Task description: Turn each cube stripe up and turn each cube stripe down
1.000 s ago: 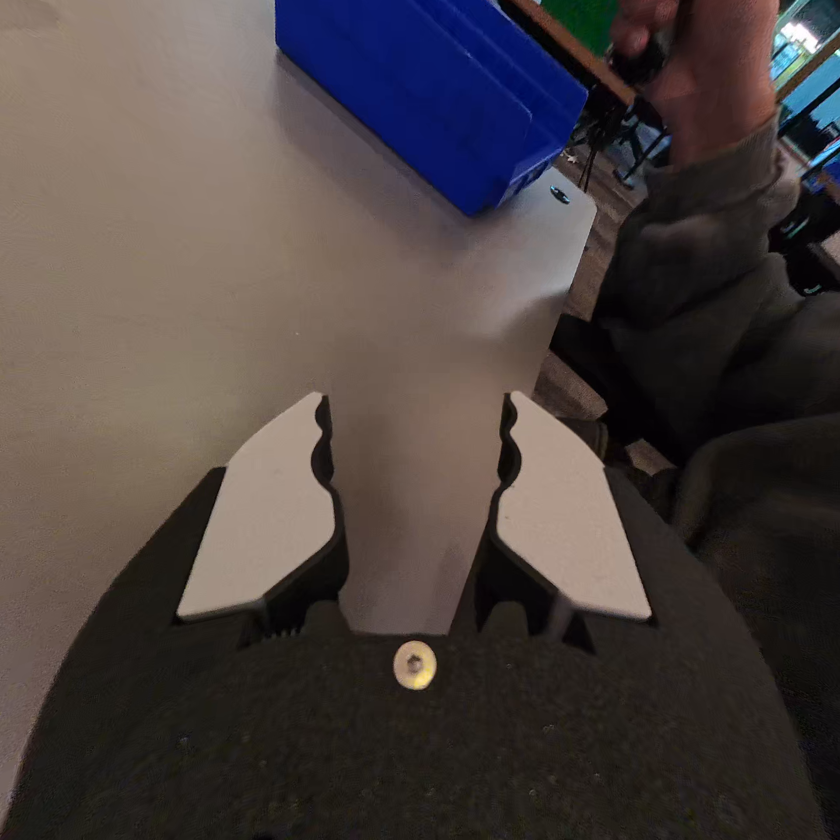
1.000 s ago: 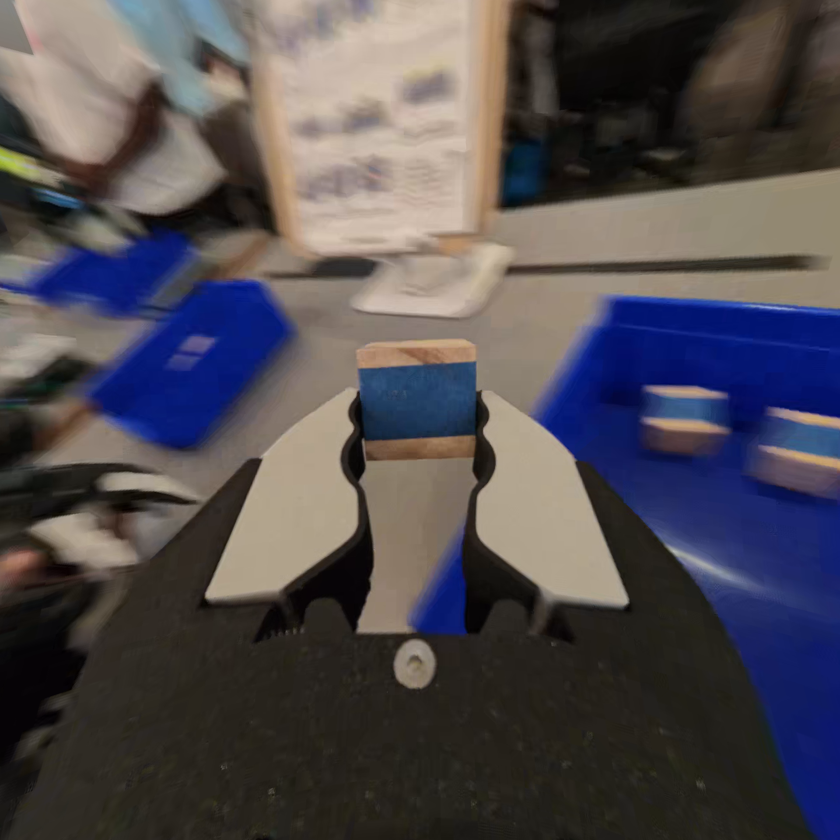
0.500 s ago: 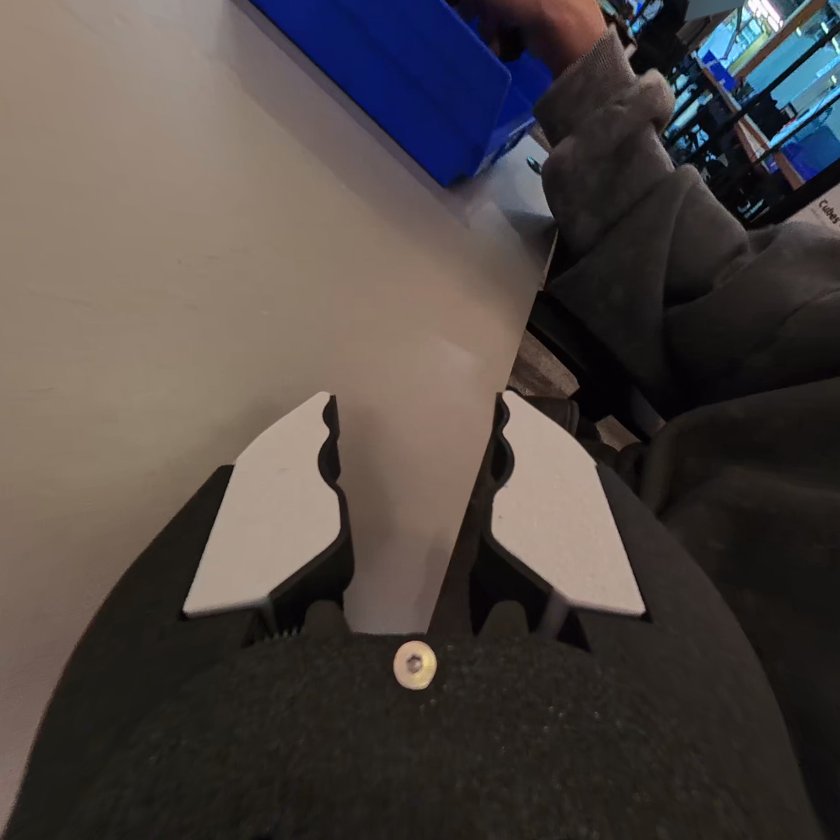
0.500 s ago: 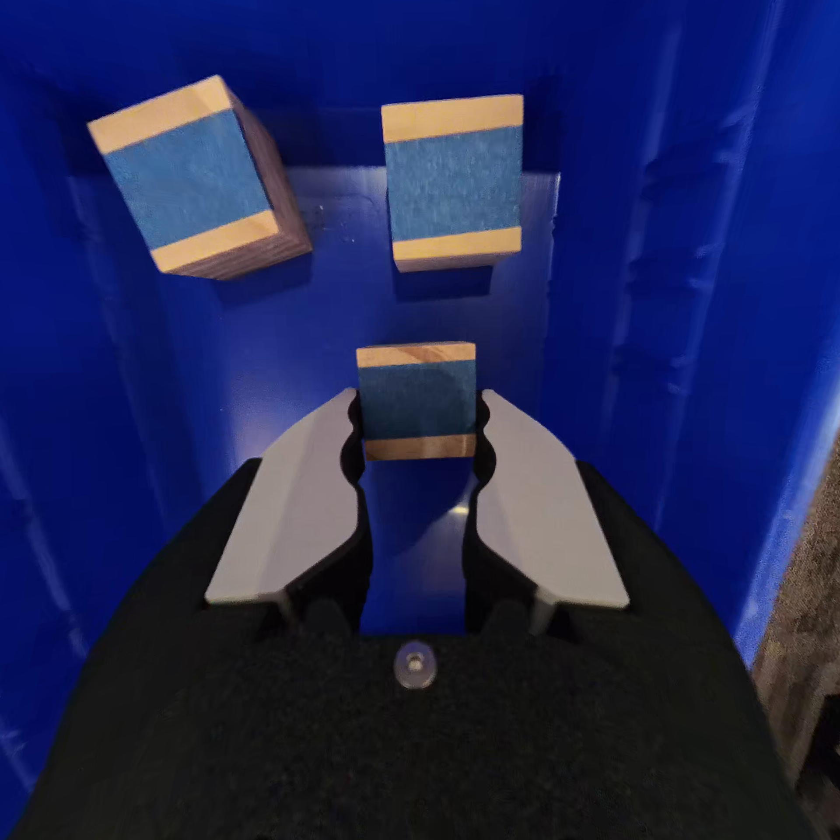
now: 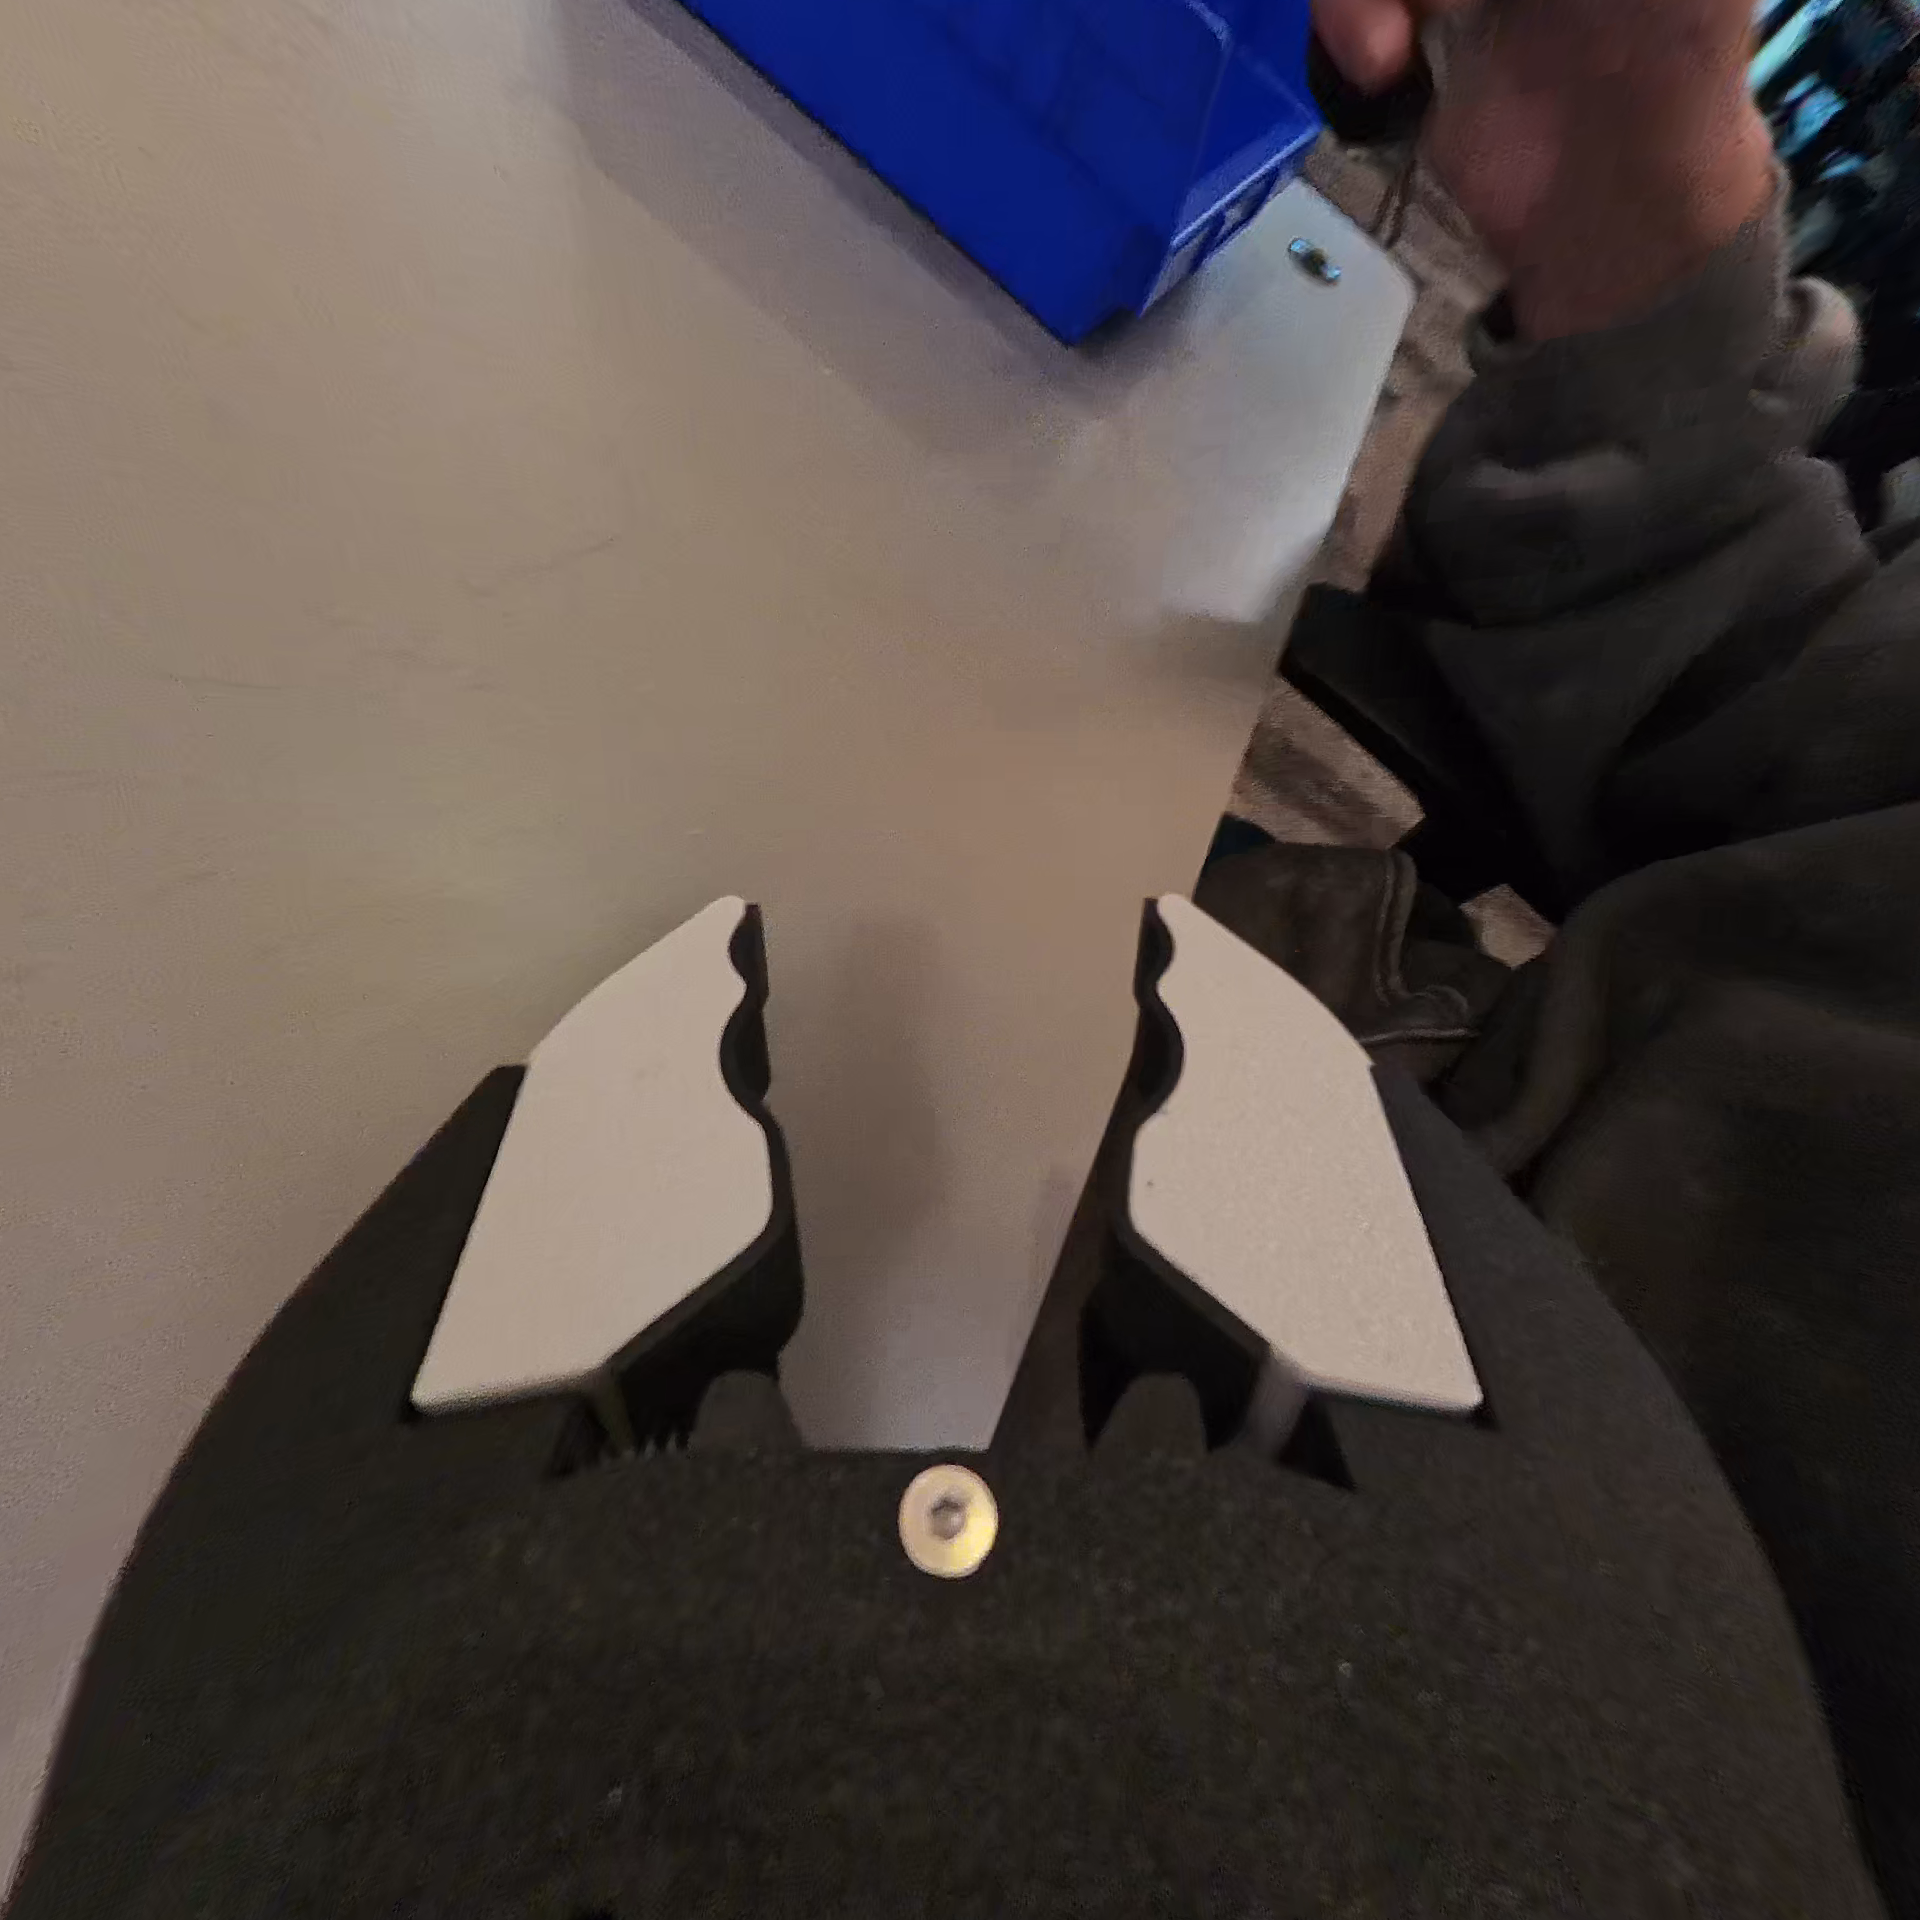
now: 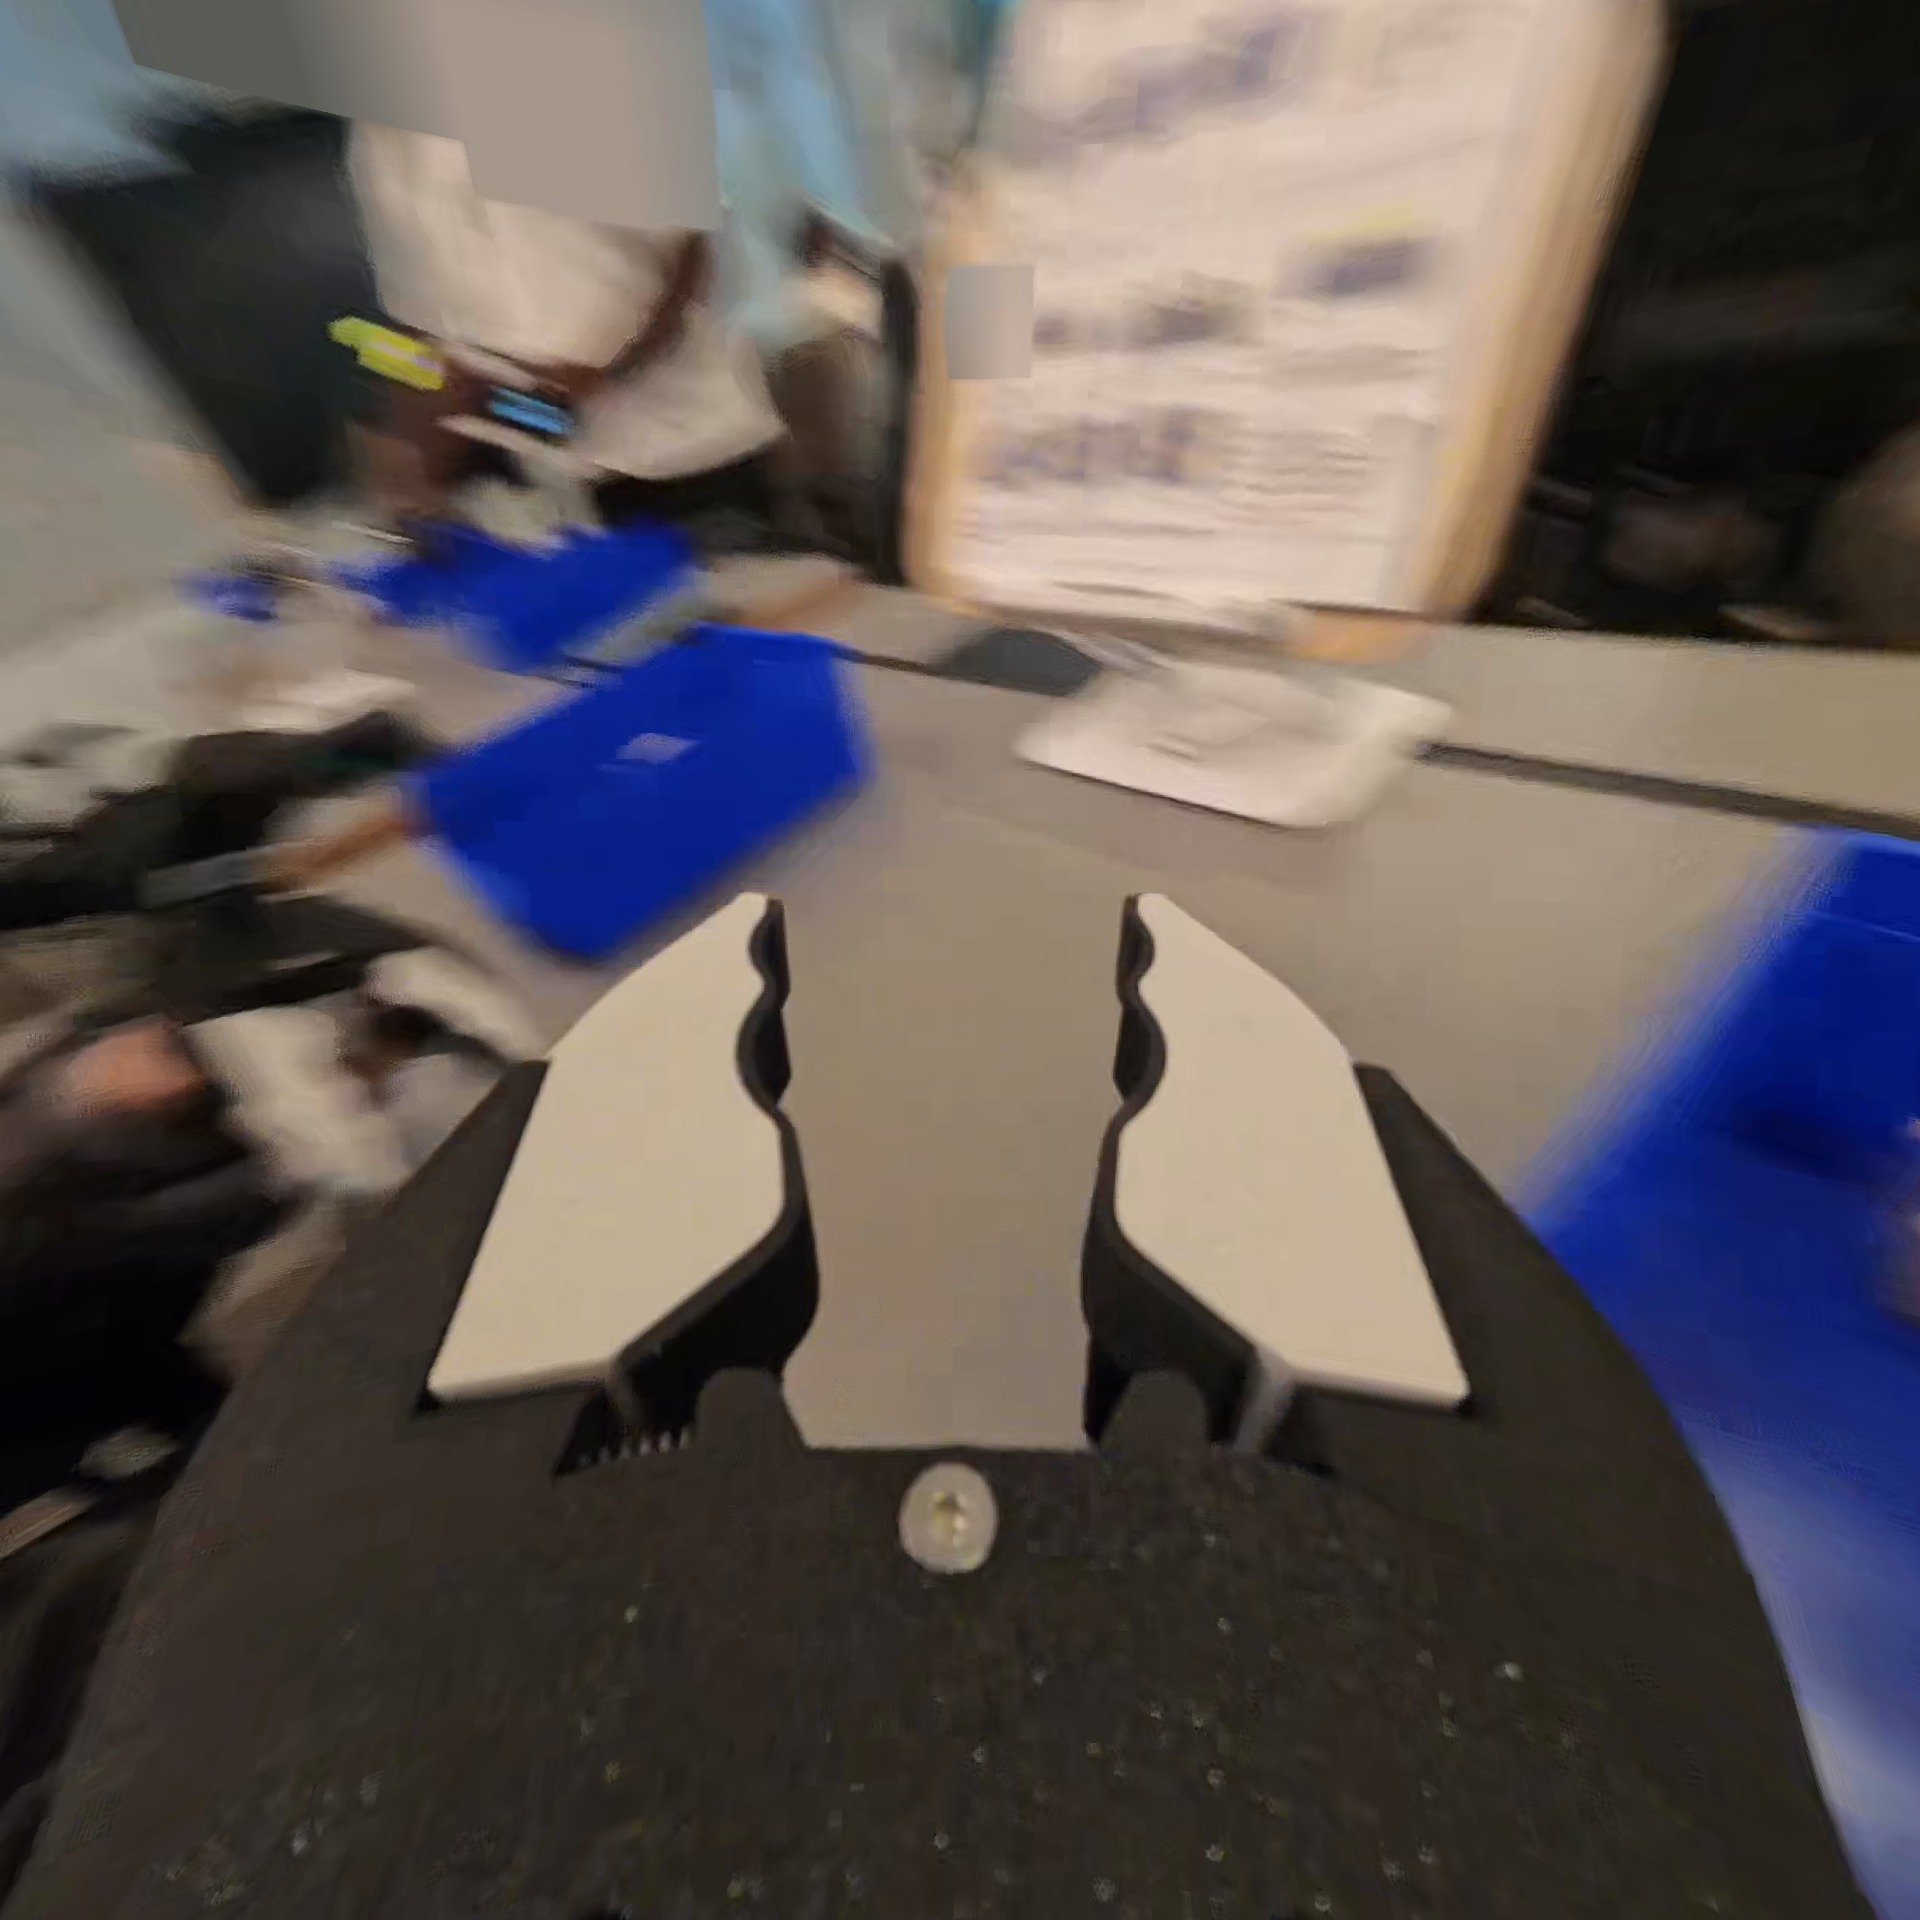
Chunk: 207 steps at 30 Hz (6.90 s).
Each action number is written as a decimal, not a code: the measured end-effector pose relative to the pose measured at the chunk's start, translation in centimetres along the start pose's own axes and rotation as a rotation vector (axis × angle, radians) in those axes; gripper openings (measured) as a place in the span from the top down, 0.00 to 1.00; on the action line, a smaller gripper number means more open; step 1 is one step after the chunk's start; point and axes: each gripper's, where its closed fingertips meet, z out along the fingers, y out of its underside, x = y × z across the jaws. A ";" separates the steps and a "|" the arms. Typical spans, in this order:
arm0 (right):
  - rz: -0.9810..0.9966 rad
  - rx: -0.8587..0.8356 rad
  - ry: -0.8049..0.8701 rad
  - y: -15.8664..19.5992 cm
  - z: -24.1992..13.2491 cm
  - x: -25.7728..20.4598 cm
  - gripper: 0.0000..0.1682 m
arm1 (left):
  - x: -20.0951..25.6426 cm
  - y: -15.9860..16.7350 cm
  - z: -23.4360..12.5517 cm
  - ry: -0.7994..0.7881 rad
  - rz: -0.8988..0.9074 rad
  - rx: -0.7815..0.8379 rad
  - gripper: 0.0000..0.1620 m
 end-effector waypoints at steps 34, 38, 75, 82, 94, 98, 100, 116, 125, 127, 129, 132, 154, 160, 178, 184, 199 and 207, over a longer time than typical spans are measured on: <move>-0.113 -0.415 -0.425 17.2 4.8 -15.1 0.68 | -34.5 4.0 -21.9 -0.843 -0.996 -0.266 0.72; -0.102 -0.385 -0.391 16.5 4.9 -13.9 0.68 | -31.9 1.3 -23.7 -0.789 -0.884 -0.173 0.72; 0.874 -0.195 -0.611 4.2 12.1 -11.0 0.73 | -4.7 -15.7 -0.7 0.410 -0.497 0.431 0.52; 0.285 -0.162 -0.122 -0.7 1.3 -2.5 0.73 | -3.5 -4.9 -2.6 0.272 -0.317 0.323 0.56; 0.146 -1.052 0.609 13.3 -4.0 20.2 0.73 | -0.6 -1.2 -1.3 0.364 -0.302 0.204 0.59; 0.222 -1.089 0.615 14.0 -3.7 21.0 0.73 | -0.4 -0.9 -1.7 0.340 -0.258 0.195 0.59; 0.195 -1.050 0.605 13.5 -3.5 21.1 0.73 | -0.7 -0.6 -1.5 0.305 -0.232 0.170 0.59; 0.196 -0.287 -0.539 10.6 3.6 -16.2 0.69 | -20.9 -1.5 -20.3 -0.655 -0.008 -0.254 0.63; 0.244 -0.506 -0.668 16.3 4.0 -20.1 0.74 | -34.7 2.1 -22.1 -0.705 0.268 -0.901 0.66; 0.259 -0.497 -0.663 16.3 3.7 -19.9 0.74 | -36.0 3.0 -22.4 -0.679 0.280 -0.992 0.65; 0.280 -0.490 -0.657 16.3 3.4 -19.6 0.74 | -37.1 3.2 -22.5 -0.653 0.262 -1.020 0.64; 0.318 -0.477 -0.650 16.3 3.4 -18.9 0.74 | -38.6 2.7 -22.0 -0.625 0.242 -1.024 0.63; 0.373 -0.376 -0.571 13.9 3.1 -15.3 0.76 | -24.5 -3.9 -21.1 -0.532 0.377 -0.780 0.72; 0.380 -0.366 -0.546 14.0 3.0 -14.7 0.77 | -16.2 -8.0 -10.4 -0.431 0.572 -0.613 0.72; 0.602 -0.231 -0.509 7.0 6.7 -11.9 0.55 | -3.2 -16.9 -1.1 0.607 -0.506 0.257 0.72; 0.780 -0.219 -0.589 4.1 11.1 -11.4 0.53 | -3.9 -16.3 0.4 0.542 -0.547 0.258 0.72; 0.772 -0.199 -0.580 5.2 12.7 -10.5 0.73 | -6.9 -15.0 -3.8 0.168 -0.415 0.437 0.42; 0.371 -0.111 -0.300 -2.1 5.6 -5.9 0.74 | -0.9 -3.5 -2.9 0.133 -0.226 0.428 0.49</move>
